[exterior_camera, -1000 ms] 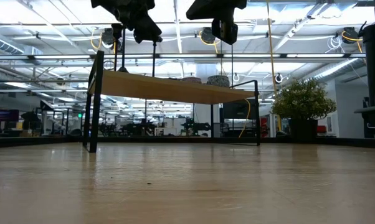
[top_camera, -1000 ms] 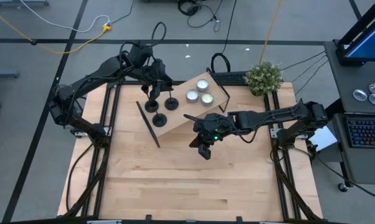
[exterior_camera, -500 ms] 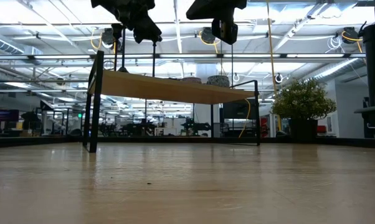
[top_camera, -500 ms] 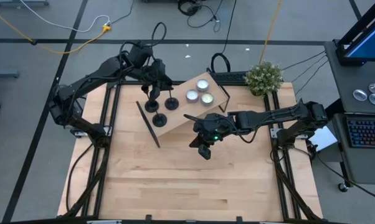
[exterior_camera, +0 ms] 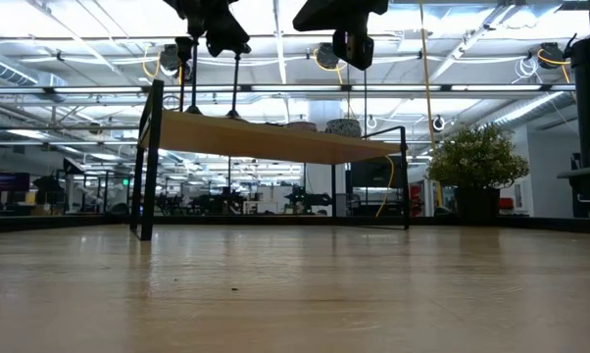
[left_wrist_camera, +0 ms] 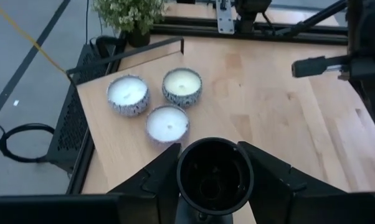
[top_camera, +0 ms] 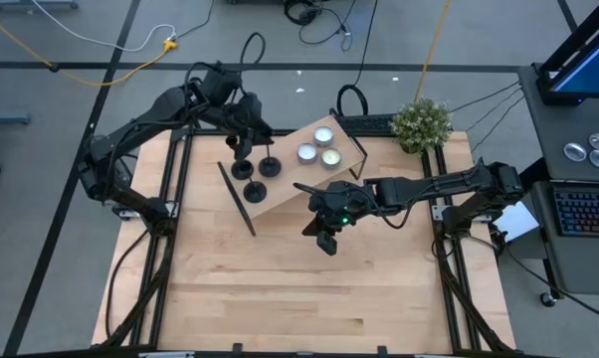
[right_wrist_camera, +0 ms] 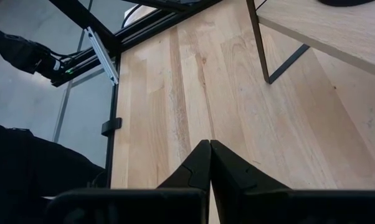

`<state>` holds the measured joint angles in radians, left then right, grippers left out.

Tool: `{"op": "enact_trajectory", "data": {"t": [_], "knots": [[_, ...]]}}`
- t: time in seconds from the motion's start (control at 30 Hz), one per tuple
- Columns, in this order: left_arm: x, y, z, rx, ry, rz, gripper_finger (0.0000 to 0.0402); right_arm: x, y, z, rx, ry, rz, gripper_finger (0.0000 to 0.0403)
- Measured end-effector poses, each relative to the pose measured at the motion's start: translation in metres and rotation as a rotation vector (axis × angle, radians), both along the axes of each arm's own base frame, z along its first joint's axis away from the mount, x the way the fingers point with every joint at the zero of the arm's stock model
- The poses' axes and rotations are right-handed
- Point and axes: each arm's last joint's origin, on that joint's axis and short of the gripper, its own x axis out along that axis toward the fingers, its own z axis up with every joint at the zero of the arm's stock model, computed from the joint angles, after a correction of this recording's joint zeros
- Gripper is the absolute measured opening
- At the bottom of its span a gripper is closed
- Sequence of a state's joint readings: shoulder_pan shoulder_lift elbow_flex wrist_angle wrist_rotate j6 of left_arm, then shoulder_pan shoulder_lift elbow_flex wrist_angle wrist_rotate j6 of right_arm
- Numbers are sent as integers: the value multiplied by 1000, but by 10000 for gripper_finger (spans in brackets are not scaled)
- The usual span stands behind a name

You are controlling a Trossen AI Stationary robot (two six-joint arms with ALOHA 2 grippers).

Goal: Pick & Place candle stick holders
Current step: Put the black candle holder on the shelf

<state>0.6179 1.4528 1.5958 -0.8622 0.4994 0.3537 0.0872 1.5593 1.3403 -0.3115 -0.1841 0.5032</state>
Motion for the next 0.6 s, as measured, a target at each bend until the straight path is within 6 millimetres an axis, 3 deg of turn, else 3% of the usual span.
{"op": "enact_trajectory", "data": {"t": [0.6], "knots": [[-3,-5,-5,-30,78,10,159,0,0,0,-14,-5,10,0]]}}
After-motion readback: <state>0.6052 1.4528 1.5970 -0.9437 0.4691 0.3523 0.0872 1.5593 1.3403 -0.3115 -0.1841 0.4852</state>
